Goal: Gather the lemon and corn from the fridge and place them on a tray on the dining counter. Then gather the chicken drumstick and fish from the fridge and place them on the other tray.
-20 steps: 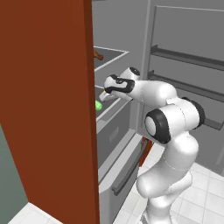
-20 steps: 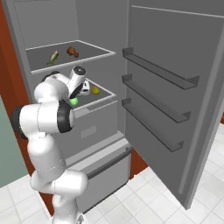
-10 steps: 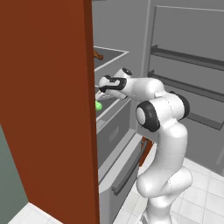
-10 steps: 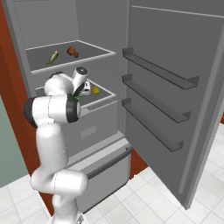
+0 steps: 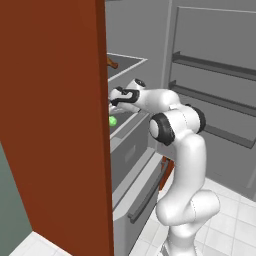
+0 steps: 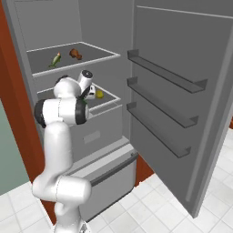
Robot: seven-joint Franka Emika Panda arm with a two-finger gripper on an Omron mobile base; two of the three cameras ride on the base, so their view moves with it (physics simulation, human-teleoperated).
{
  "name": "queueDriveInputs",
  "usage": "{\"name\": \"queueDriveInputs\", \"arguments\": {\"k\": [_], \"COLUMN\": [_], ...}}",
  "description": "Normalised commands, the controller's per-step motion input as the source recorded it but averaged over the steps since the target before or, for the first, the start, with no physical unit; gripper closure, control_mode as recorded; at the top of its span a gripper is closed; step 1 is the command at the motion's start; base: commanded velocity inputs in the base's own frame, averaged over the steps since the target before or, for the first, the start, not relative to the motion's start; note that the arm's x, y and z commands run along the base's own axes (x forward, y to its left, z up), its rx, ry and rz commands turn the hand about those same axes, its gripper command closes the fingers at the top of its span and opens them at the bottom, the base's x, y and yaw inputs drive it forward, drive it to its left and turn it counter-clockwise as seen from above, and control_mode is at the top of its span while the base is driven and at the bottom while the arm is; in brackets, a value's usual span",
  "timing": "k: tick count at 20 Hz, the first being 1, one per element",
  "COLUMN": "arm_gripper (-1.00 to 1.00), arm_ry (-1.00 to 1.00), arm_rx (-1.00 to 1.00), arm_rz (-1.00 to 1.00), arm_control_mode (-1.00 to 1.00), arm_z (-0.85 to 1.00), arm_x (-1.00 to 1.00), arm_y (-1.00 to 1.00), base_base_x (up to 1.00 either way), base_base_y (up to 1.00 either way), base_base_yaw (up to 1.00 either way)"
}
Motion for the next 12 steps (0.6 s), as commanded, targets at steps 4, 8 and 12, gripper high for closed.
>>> {"name": "queueDriveInputs", "arguments": {"k": [4, 8, 12], "arm_gripper": [-1.00, -1.00, -1.00], "arm_ry": [0.00, 0.00, 0.00], "arm_rx": [0.00, -0.02, -0.02], "arm_rz": [0.00, 0.00, 0.00], "arm_control_mode": [-1.00, -1.00, -1.00], "arm_z": [-0.08, -0.12, -0.24], "arm_x": [0.00, 0.00, 0.15], "arm_y": [0.30, 0.32, 0.14], "base_base_x": [0.00, 0.00, 0.00], "base_base_y": [0.00, 0.00, 0.00], "base_base_yaw": [0.00, 0.00, 0.00]}}
